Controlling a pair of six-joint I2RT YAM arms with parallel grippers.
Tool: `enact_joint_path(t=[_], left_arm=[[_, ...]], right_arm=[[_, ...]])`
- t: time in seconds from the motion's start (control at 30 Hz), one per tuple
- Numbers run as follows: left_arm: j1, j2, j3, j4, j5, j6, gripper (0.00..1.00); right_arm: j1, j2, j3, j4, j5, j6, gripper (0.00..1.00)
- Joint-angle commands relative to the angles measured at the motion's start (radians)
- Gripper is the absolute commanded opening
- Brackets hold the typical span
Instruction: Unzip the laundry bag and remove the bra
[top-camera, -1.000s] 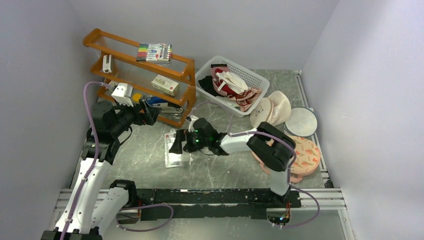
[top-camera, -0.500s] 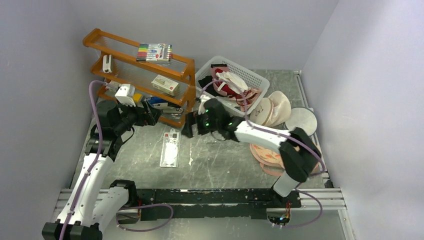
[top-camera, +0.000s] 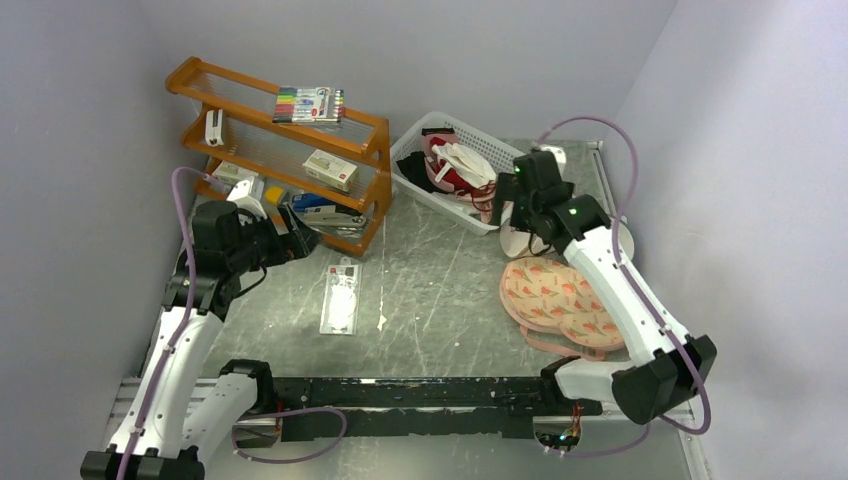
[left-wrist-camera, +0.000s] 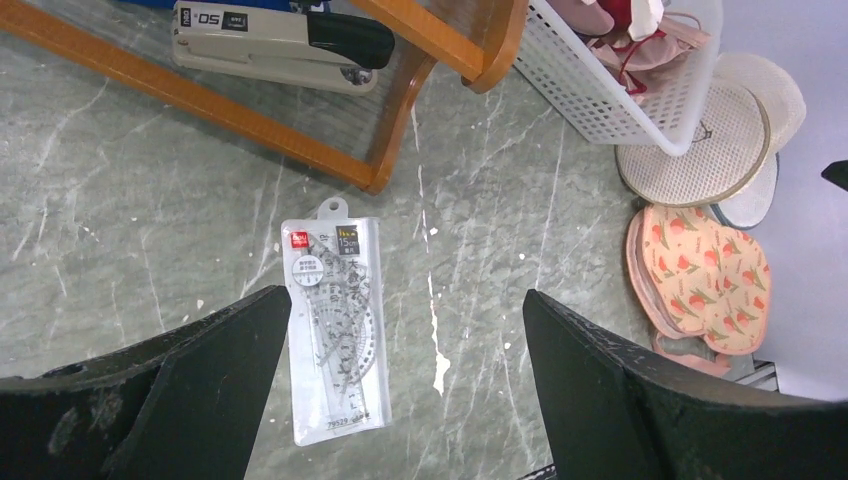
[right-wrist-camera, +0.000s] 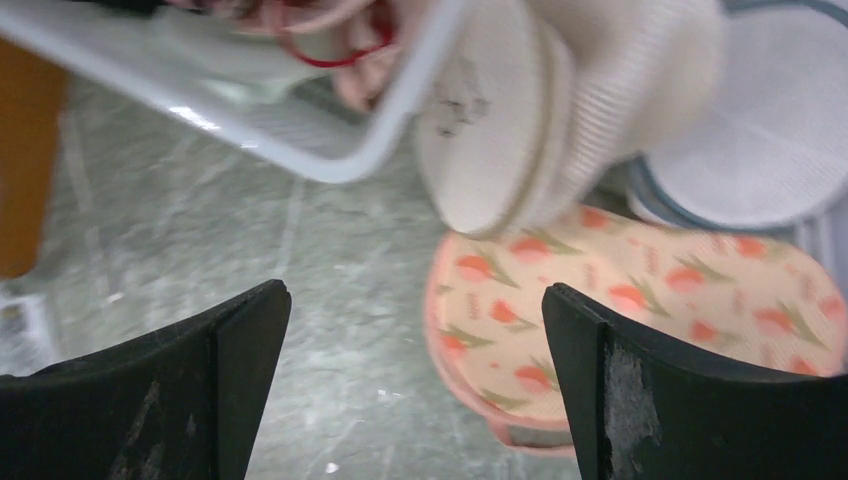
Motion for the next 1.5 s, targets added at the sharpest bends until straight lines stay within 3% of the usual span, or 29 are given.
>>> enact_joint_path(t=[0.0,0.13,0.37,0.53,0.67,1.0,1.27,1.37,1.4,1.47], left_arm=[[0.002,0.007,0.019,0.003,0.051,0.018,0.98],[0.002,-0.045,-0.052,0.132,0.121,-0.011,0.98],[0.002,-0.091,-0.034,0.119,0.036,0.053,0.98],[0.002,-0.101,-0.057,0.096,0.065,0.072,0.98],[-0.009,-0.171,-0.111,0.157,0.148,0.068,0.98],[-0.016,-0.164,-0.112,0.175,0.142,0.077,0.98],[-0.016,-0.167,-0.111,0.178,0.154,0.083,0.98],[-0.016,-0.171,-0.112,0.179,0.157,0.083,0.98],[-0.016,-0.175,-0.113,0.179,0.154,0.082,0.98],[-0.016,-0.181,-0.112,0.176,0.149,0.082,0.98]], right_arm=[[-0.096,-0.062,-0.122,-0.039,0.116,0.036,1.0],[-0.184,-0.126,-0.3,0.206,-0.006,0.01,0.98],[-0.207,-0.105,-0.366,0.322,-0.091,0.006,0.83],[-0.21,-0.061,-0.35,0.36,-0.023,0.026,0.82],[-0.212,-0.041,-0.359,0.391,0.058,0.033,0.72],[-0.215,0.038,-0.428,0.458,0.065,0.074,0.6],[-0.22,-0.061,-0.523,0.524,0.185,0.04,0.28],[-0.226,-0.111,-0.513,0.531,0.191,-0.003,0.13],[-0.226,-0.131,-0.501,0.524,0.192,-0.018,0.03],[-0.225,-0.172,-0.466,0.498,0.198,-0.045,0.0]])
